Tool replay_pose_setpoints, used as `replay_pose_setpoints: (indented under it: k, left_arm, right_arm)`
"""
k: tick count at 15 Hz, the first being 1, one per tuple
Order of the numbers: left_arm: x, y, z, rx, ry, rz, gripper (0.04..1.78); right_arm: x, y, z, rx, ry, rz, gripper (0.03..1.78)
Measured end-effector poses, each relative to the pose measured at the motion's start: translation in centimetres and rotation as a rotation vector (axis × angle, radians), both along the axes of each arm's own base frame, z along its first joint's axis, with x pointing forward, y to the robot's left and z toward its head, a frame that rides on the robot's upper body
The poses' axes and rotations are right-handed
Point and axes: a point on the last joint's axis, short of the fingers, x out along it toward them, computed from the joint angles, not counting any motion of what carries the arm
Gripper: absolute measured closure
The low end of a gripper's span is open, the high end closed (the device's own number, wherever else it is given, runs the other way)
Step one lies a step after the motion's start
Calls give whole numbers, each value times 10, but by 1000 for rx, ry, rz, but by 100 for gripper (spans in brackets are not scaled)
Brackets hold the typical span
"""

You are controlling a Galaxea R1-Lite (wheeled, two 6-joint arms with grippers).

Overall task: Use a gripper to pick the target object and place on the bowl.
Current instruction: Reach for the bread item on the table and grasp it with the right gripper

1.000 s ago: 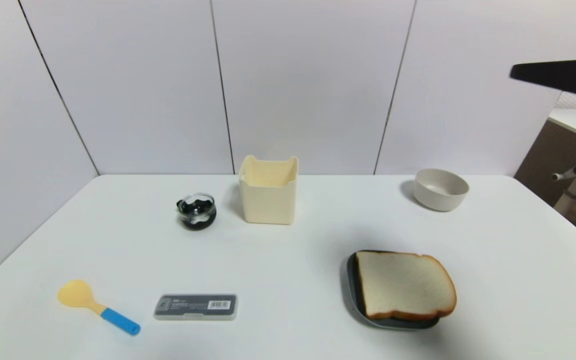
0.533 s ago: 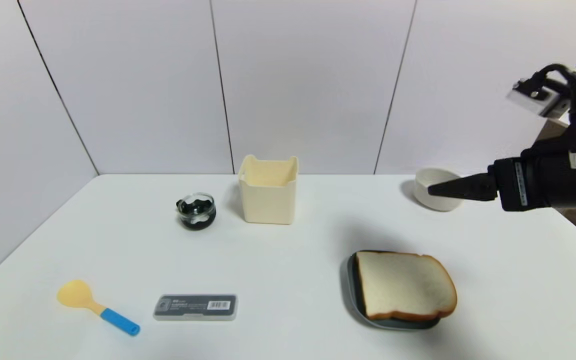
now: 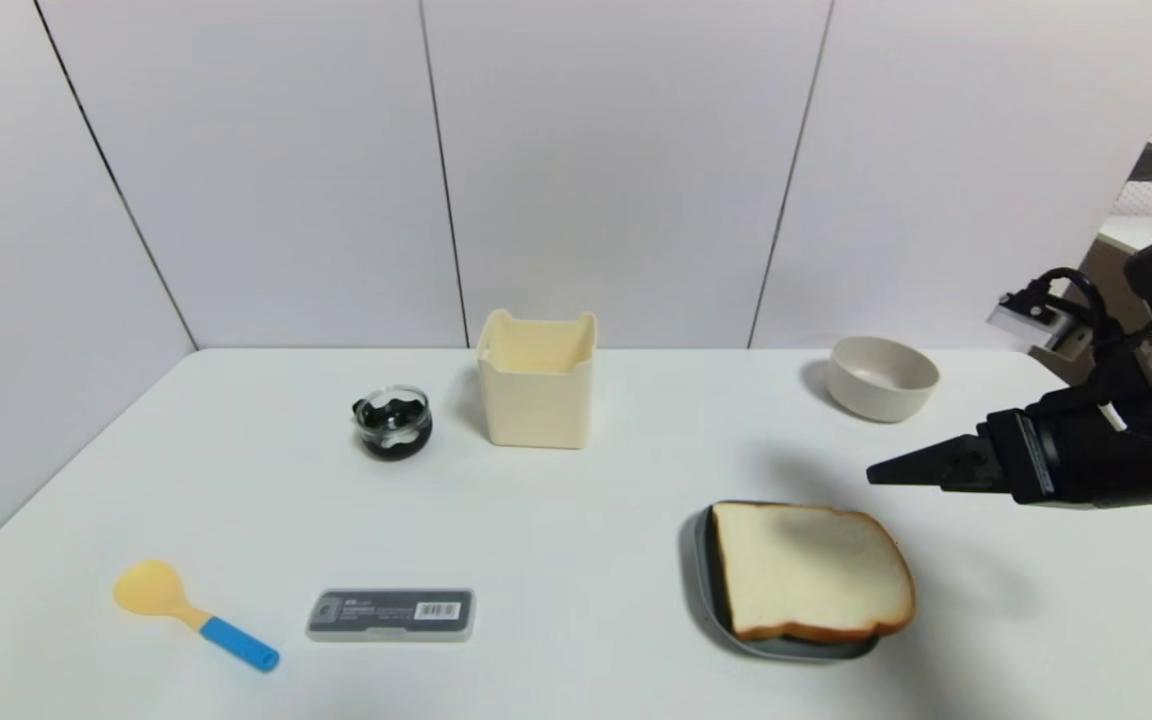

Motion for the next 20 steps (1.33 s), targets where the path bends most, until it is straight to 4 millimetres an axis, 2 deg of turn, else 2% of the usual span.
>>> replay_pose_setpoints:
  k: [6,12,20]
  left_arm:
    - [0,0,0,1,0,0,13]
    - [0,0,0,0,0,0,13]
    - [0,0,0,1,0,0,13]
  right_arm:
    - [11,-9,-32,18,131,-25,11]
    - [24,-5,-60,58,281,-45,10]
    - [37,2,-70,163,370,-30,10]
